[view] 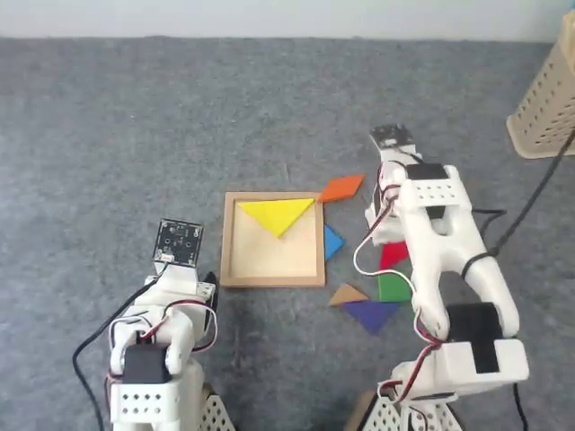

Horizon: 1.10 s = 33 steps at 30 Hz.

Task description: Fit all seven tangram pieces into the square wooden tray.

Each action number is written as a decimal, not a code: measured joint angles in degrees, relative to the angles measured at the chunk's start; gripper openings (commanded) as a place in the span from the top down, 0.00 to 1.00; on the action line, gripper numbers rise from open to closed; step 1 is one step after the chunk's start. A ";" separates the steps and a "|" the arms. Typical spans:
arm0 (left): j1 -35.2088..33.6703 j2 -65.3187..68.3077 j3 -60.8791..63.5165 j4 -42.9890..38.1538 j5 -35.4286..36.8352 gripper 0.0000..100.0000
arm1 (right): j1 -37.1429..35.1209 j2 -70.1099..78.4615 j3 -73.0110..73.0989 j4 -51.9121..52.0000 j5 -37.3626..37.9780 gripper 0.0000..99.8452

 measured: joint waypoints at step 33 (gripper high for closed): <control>0.00 0.00 0.00 0.00 0.00 0.87 | 4.48 15.47 -6.33 -3.16 -10.99 0.84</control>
